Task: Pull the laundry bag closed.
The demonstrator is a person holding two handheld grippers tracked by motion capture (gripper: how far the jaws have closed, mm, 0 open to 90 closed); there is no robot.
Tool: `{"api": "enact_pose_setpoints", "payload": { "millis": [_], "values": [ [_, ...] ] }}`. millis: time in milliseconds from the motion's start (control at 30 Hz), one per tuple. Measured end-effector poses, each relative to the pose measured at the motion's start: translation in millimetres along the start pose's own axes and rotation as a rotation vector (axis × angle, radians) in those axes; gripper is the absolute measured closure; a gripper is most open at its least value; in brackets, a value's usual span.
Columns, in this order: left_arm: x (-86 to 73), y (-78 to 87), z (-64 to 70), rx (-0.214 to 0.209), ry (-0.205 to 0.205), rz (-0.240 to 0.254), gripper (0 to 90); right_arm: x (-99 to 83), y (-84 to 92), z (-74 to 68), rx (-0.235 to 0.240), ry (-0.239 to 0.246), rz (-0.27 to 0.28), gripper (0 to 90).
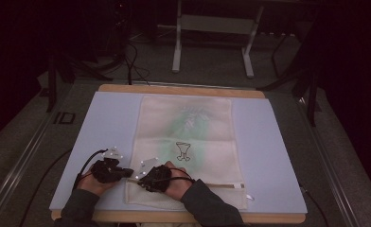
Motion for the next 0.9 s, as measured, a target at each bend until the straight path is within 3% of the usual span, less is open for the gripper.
{"api": "enact_pose_setpoints", "payload": {
  "millis": [900],
  "values": [
    [1.2, -0.3, 0.6, 0.006, -0.021, -0.019, 90.0, -11.6, 14.8, -0.7, -0.017, 0.008, -0.016, 82.3]
  ]
}}
Point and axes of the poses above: each handheld gripper's, and its own axes: y roughly backward along the jaws, x roughly out of its top, z roughly to its right, the point moved 6 cm from there along -y, roughly forward along the jaws, and after that the axes turned 9 degrees about z, right-handed, at the moved point
